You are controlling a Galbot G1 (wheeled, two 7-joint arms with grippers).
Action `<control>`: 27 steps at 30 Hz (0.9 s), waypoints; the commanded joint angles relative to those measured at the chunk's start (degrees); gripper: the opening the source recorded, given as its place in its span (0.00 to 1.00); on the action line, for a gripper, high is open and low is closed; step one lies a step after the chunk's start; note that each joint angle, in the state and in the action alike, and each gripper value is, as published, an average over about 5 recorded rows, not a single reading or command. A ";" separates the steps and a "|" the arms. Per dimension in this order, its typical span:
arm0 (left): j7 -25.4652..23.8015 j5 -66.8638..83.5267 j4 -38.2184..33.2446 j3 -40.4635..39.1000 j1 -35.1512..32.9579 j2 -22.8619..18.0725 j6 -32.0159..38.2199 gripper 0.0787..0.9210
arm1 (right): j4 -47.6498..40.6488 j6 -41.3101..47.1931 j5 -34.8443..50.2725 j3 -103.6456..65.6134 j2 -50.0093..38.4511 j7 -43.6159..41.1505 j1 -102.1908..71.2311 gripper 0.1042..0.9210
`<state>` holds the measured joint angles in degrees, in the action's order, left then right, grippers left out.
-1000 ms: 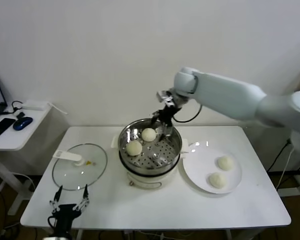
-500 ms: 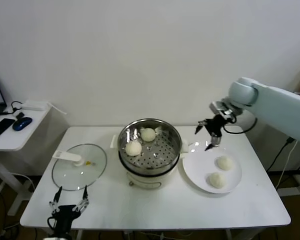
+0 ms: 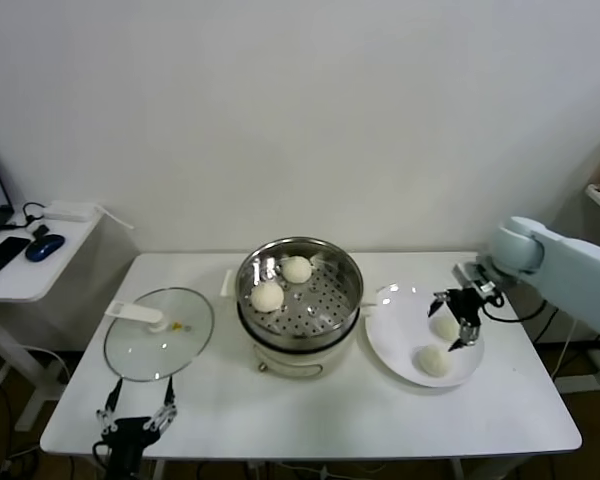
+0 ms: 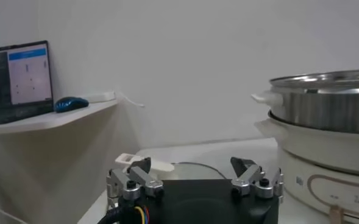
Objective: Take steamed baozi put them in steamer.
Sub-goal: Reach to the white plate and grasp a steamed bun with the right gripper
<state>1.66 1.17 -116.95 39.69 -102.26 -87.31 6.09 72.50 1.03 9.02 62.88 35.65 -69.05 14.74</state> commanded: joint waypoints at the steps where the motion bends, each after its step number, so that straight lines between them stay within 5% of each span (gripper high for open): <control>1: 0.05 0.06 0.23 0.03 -0.78 -0.09 0.24 0.88 | -1.63 0.11 -4.93 -4.84 -0.58 0.96 -10.08 0.88; 27: 0.07 0.34 1.00 0.28 -0.66 0.03 0.23 0.88 | -8.27 -0.01 -7.72 -6.82 6.00 2.70 -12.84 0.88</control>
<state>1.72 1.48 -115.99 39.98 -102.78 -87.30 6.27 65.25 1.00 2.21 56.73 40.73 -66.55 3.13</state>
